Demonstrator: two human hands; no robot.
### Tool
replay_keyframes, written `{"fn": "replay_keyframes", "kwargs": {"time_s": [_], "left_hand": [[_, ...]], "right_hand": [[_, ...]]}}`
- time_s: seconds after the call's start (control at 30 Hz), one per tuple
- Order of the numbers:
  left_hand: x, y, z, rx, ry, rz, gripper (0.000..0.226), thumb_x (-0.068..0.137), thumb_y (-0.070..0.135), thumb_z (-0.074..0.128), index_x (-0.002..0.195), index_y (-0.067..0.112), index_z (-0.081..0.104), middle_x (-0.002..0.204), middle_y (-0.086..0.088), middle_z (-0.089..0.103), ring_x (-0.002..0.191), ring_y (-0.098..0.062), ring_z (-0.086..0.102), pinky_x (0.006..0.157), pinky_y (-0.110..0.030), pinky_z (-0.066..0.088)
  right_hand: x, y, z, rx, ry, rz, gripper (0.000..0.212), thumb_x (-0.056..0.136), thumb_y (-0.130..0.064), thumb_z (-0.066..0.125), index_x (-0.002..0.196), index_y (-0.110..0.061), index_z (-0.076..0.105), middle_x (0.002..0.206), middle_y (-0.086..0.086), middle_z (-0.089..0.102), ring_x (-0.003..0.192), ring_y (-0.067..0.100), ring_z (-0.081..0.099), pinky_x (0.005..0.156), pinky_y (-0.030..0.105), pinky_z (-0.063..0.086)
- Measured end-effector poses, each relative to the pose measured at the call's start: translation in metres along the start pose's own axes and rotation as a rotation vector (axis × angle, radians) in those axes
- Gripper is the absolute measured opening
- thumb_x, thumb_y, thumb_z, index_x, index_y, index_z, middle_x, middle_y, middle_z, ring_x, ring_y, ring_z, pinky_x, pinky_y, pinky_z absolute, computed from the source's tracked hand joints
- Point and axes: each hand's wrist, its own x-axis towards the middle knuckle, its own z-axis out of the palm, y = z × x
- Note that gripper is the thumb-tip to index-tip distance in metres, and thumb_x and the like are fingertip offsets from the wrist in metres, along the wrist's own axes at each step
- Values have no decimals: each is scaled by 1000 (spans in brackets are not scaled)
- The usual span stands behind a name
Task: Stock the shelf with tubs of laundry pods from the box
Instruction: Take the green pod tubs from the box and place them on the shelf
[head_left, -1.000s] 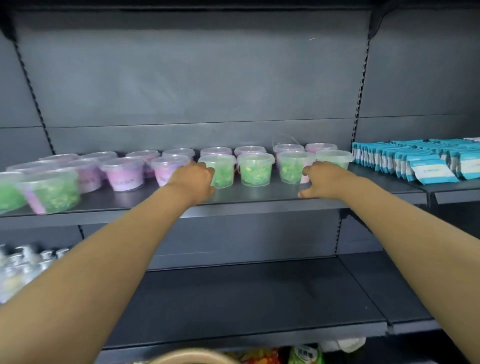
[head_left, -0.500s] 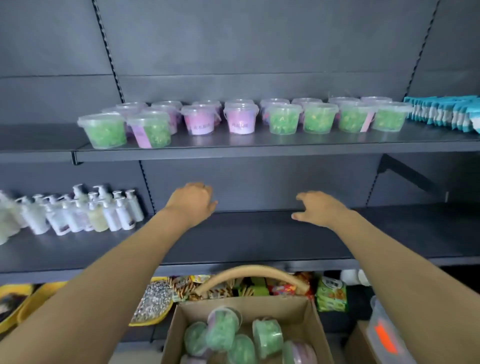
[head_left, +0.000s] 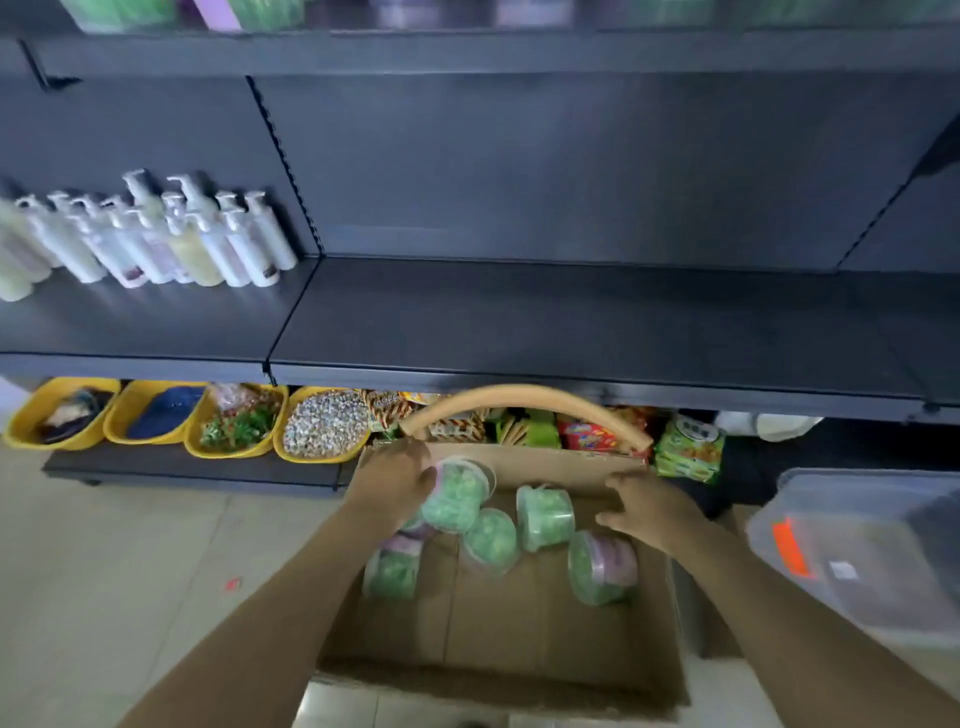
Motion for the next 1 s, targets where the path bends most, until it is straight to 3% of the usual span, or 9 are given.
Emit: {"fn": "replay_keyframes", "kwargs": {"time_s": [0.13,0.23,0.3,0.37,0.5,0.67,0.83,0.9,1.0], "left_hand": [[-1,6,67,-89,-120,-83,36,92,35,39,115,13,57,115,-9,60,106,-27,58,88,-35,48],[-5,14,109,-126,-149,-81,49,81,36,26,95,6,63,90,-12,68,84,-29,68,71,-29,54],[-6,17,133,-128,-173,-138,34,91,24,39,107,3,60,102,-14,66,95,-31,65,78,-29,51],[-6,13,161,-134,-320,-242,34,97,25,39,121,7,54,118,-13,61,109,-29,59,88,-32,46],[3,2,212,-201,-436,-319,33,98,23,35,112,3,56,111,-17,63,104,-31,59,83,-33,44],[19,1,252,-425,-385,-503,31,94,22,45,118,5,57,114,-14,62,110,-33,57,93,-34,45],[31,5,278,-435,-353,-517,25,92,20,47,110,10,61,106,-14,67,103,-32,61,88,-32,46],[35,10,280,-425,-365,-532,25,94,23,45,108,12,62,109,-11,67,103,-29,60,84,-29,42],[42,20,274,-405,-383,-522,27,96,23,41,109,12,62,111,-8,65,105,-26,58,67,-20,28]], "right_hand": [[23,19,50,53,-139,18,57,91,-40,52,140,-13,40,138,7,51,124,21,49,96,30,42],[35,29,79,57,-145,-11,51,89,-33,56,135,-14,45,129,3,56,115,19,53,90,27,43],[42,36,102,73,-145,-31,58,89,-31,57,142,-20,35,135,0,50,119,18,50,92,25,40],[51,45,125,77,-151,-35,71,87,-30,61,147,-25,25,144,-1,41,125,18,46,97,27,39],[78,56,159,-11,-226,25,92,80,-37,68,150,-23,11,154,1,24,139,22,28,112,36,27],[119,60,188,-14,-290,-6,115,64,-48,78,150,-19,8,154,4,20,141,24,19,115,37,19],[133,70,202,35,-331,0,139,51,-53,84,149,-23,-9,159,-3,0,146,23,0,117,40,9],[138,73,198,-9,-362,-27,140,51,-52,85,149,-23,-11,159,-3,1,146,23,3,116,41,13],[136,69,198,-7,-307,11,133,52,-52,84,150,-21,1,155,1,19,143,24,18,112,41,23]]}}
